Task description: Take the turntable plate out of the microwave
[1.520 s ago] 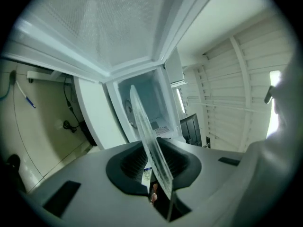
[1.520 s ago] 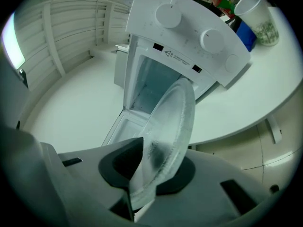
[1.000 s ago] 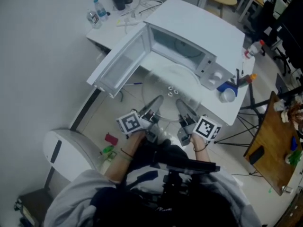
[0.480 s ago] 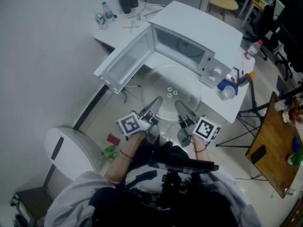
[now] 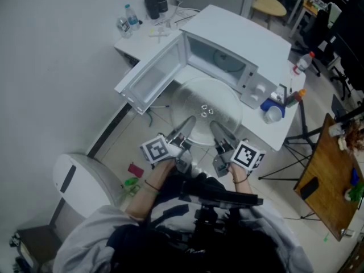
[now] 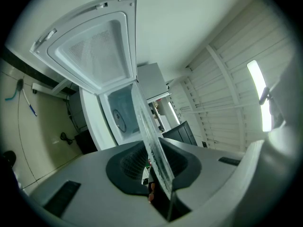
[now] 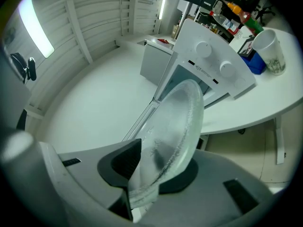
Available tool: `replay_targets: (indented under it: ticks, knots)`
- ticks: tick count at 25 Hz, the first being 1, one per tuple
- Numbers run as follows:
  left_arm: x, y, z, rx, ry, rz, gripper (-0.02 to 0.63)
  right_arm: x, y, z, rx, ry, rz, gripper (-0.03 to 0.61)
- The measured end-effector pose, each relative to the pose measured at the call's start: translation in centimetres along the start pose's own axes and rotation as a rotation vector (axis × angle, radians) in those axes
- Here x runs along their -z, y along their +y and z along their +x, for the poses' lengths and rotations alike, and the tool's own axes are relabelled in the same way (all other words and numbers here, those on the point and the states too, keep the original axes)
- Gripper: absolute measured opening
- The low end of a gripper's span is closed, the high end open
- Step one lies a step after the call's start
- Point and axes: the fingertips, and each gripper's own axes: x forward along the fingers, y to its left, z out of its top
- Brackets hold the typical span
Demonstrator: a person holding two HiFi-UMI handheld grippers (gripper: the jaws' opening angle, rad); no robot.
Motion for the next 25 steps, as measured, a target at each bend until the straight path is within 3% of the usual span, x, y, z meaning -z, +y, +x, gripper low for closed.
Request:
replay_targets:
  ticks: [7, 25]
  knots:
    - [-0.6, -0.6, 1.4, 0.044, -0.005, -0.020, 0.048, -1.1, 0.0, 0.6, -0.012, -0.018, -0.066, 0.124]
    - [-1.0, -0.6, 2.8, 0.044, 0.016, -0.029, 0.048, -2.1, -0.6, 1.0, 0.003, -0.035, -0.038, 0.121]
